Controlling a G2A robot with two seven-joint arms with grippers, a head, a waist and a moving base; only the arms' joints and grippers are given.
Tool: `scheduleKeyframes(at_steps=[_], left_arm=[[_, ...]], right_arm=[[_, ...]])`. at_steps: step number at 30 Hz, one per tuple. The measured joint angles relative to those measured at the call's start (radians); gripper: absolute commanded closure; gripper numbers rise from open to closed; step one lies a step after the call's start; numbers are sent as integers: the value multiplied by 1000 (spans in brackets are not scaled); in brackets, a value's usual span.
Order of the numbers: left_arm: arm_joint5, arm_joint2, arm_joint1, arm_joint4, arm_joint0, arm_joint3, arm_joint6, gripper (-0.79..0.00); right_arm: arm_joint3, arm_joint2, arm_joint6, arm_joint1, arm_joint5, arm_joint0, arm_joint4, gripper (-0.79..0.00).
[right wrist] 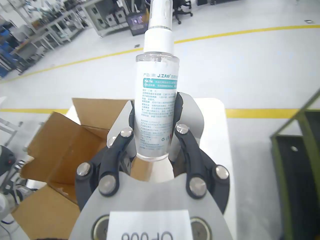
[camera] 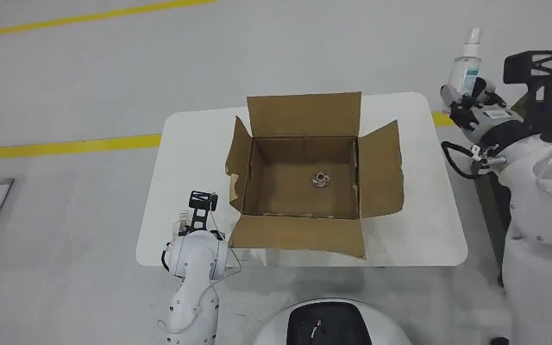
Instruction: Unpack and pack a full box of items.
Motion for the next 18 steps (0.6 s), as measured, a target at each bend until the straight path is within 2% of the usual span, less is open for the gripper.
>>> scheduleKeyframes(at_steps=[3, 7, 12, 18], left_arm=[[0, 0, 0, 0, 0, 0, 0, -785], [0, 0, 0, 0, 0, 0, 0, -785], [0, 0, 0, 0, 0, 0, 0, -785], [0, 0, 0, 0, 0, 0, 0, -785]], right_arm=[[-44, 50, 128, 9, -22, -86, 1, 0], [-78, 70, 227, 13, -23, -219, 12, 0], [-97, 68, 240, 12, 14, -383, 30, 0], [-44, 26, 220, 15, -26, -504, 44, 0]])
